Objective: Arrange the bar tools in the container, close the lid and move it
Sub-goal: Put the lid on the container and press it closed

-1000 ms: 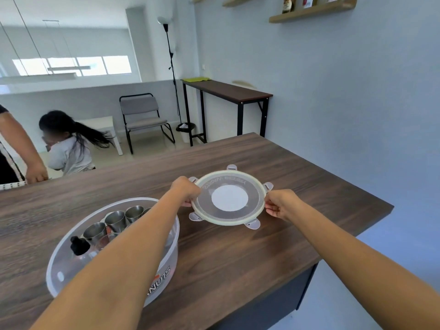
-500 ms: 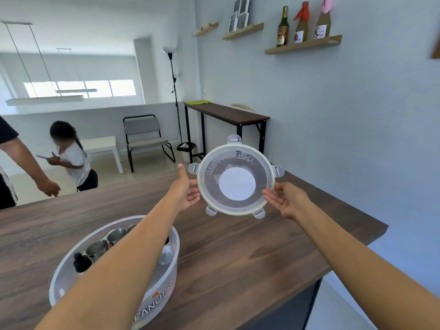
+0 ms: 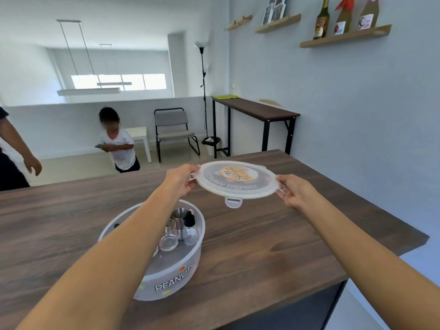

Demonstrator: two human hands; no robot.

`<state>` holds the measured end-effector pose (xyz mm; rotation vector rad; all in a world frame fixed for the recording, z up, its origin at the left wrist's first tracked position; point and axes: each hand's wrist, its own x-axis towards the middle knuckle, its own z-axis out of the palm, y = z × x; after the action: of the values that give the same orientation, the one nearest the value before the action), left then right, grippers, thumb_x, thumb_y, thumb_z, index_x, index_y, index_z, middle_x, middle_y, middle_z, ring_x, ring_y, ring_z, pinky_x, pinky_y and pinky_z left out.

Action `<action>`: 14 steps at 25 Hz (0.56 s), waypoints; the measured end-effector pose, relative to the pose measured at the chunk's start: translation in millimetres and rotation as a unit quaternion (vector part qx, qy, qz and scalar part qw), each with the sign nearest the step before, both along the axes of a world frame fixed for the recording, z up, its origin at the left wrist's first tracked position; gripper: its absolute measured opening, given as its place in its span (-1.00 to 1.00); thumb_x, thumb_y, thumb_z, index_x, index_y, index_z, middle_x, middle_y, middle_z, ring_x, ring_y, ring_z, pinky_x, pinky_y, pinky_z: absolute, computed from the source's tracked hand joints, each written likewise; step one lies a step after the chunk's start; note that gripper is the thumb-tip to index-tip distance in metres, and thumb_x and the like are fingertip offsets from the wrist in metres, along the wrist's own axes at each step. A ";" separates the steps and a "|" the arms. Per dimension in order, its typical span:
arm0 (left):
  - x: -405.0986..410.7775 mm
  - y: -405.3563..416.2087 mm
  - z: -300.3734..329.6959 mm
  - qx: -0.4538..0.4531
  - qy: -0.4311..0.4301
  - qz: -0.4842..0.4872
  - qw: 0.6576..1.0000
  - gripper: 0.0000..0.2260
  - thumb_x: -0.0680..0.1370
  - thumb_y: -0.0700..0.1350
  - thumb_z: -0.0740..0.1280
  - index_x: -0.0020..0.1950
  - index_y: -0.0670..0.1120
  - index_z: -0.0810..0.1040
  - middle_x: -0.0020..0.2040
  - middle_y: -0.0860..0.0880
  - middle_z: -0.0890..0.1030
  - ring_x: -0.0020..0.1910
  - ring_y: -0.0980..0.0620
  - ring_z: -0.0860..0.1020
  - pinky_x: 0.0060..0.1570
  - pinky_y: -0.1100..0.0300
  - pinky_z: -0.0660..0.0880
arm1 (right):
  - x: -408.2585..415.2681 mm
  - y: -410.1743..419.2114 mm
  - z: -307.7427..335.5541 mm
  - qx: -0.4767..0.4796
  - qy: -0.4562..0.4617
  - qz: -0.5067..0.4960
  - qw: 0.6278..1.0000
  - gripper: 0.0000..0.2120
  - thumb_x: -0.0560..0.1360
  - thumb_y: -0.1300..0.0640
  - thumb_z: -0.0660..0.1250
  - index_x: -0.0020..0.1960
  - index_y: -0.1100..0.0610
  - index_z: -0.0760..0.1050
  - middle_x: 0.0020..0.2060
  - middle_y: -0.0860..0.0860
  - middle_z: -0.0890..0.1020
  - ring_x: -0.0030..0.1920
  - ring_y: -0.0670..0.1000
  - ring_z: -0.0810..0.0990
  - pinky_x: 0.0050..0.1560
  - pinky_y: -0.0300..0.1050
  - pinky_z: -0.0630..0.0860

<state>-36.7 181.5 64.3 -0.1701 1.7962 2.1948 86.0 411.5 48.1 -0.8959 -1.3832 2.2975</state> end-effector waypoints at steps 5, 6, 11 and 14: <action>6.5 -60.2 5.8 -0.082 0.012 0.069 0.994 -0.70 0.43 -0.36 0.36 0.15 -0.33 0.46 0.00 -0.21 0.58 -0.03 -0.15 0.60 0.05 -0.06 0.59 | -27.6 -45.4 6.9 0.014 -0.026 0.082 0.996 -0.93 0.48 0.35 0.28 -0.18 0.28 0.46 -0.25 0.13 0.61 -0.30 0.01 0.62 -0.51 -0.14 0.57; 9.1 -71.6 6.2 -0.096 0.012 0.075 0.992 -0.72 0.43 -0.35 0.36 0.12 -0.31 0.46 0.01 -0.22 0.58 -0.02 -0.16 0.61 0.07 -0.07 0.58 | -32.1 -54.6 6.9 0.019 -0.032 0.093 0.995 -0.93 0.48 0.35 0.28 -0.18 0.28 0.47 -0.26 0.12 0.61 -0.31 0.01 0.61 -0.51 -0.15 0.57; 26.9 -134.7 4.0 -0.155 0.006 0.141 0.978 -0.77 0.38 -0.35 0.42 0.01 -0.35 0.55 0.00 -0.29 0.62 -0.01 -0.22 0.62 0.11 -0.16 0.55 | -49.9 -102.5 2.8 0.053 -0.046 0.163 0.984 -0.93 0.45 0.35 0.30 -0.21 0.27 0.47 -0.29 0.12 0.58 -0.33 0.01 0.58 -0.46 -0.12 0.57; 35.4 -163.5 -1.3 -0.158 -0.003 0.171 0.973 -0.79 0.35 -0.35 0.44 -0.04 -0.33 0.55 -0.09 -0.28 0.62 -0.12 -0.18 0.64 -0.04 -0.10 0.61 | -55.8 -124.0 -0.4 0.082 -0.048 0.191 0.977 -0.92 0.42 0.35 0.33 -0.24 0.26 0.48 -0.29 0.12 0.58 -0.33 0.01 0.57 -0.36 -0.12 0.55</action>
<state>-1.3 18.0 63.0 -0.5945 2.2457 2.0917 30.2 287.6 47.7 -0.7508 -1.9008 2.3817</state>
